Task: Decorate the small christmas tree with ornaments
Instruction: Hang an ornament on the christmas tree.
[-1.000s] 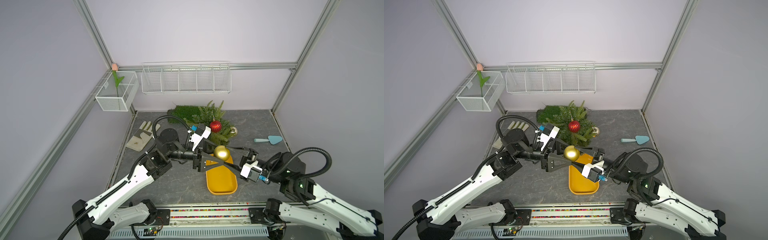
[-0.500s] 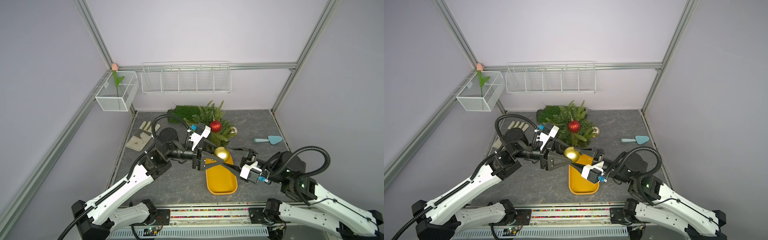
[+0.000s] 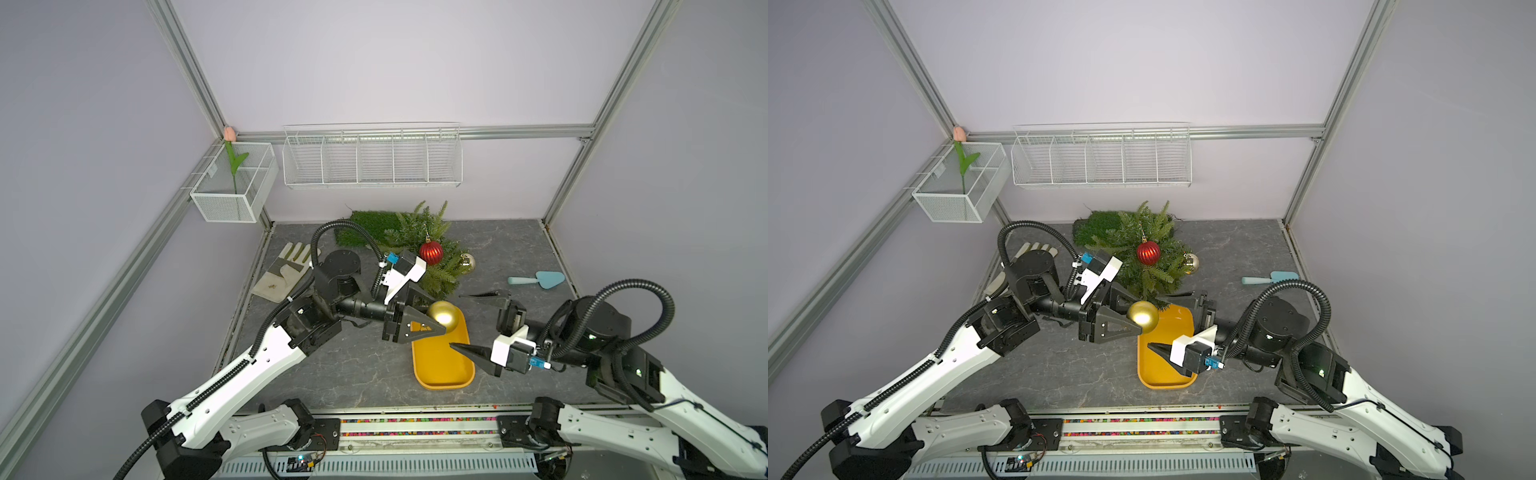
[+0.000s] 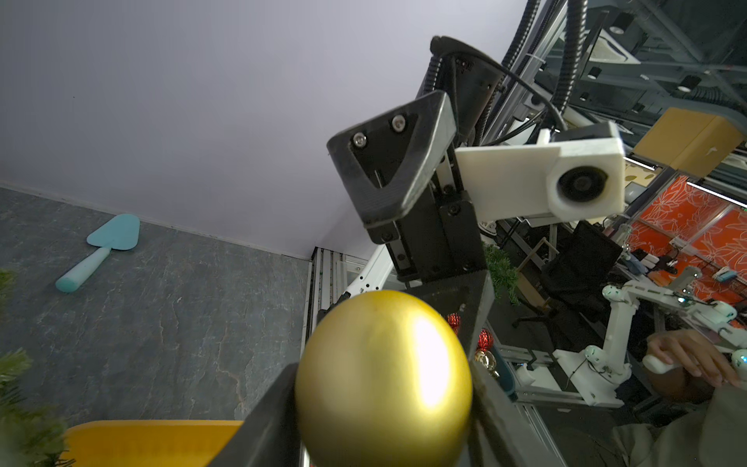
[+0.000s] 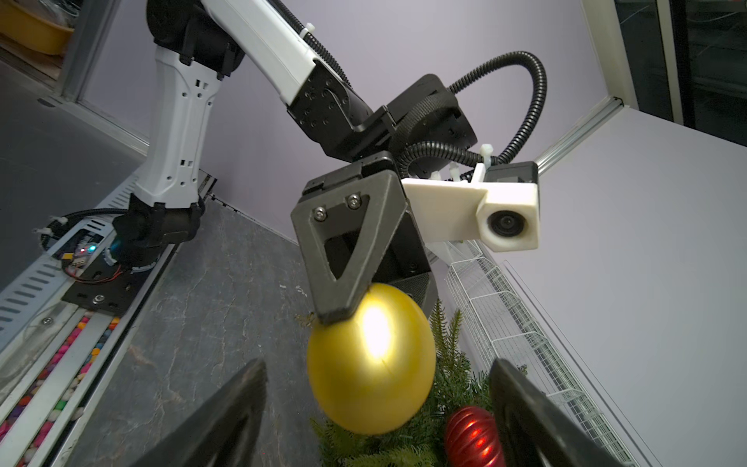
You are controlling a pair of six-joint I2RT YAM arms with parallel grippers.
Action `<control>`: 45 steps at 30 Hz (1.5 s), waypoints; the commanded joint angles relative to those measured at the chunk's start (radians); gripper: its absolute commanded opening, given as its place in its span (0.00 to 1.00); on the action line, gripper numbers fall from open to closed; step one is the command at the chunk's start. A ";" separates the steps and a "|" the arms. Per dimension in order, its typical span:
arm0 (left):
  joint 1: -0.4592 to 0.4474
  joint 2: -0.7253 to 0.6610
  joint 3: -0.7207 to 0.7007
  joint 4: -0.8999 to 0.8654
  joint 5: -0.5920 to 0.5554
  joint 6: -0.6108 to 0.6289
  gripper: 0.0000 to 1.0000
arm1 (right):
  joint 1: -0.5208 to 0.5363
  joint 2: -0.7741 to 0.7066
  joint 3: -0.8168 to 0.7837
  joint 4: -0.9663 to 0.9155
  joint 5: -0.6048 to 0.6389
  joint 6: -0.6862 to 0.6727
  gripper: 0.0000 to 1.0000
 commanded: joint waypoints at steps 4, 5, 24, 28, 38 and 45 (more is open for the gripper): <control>0.002 0.044 0.097 -0.280 0.078 0.196 0.39 | -0.001 0.089 0.078 -0.196 -0.100 -0.068 0.85; 0.002 0.051 0.107 -0.301 0.082 0.207 0.39 | -0.001 0.104 0.090 -0.205 -0.110 -0.071 0.84; 0.007 0.036 0.129 -0.336 -0.018 0.232 0.77 | -0.002 0.132 0.094 -0.189 -0.072 -0.044 0.52; 0.074 -0.046 0.077 -0.266 -0.159 0.165 0.78 | -0.002 0.094 0.015 -0.091 0.020 -0.026 0.52; 0.337 -0.287 -0.163 -0.028 -0.252 -0.047 0.74 | -0.002 0.056 -0.199 0.300 0.223 0.069 0.48; 0.346 -0.282 -0.241 0.015 -0.117 -0.035 0.67 | -0.002 0.084 -0.271 0.465 0.266 0.085 0.48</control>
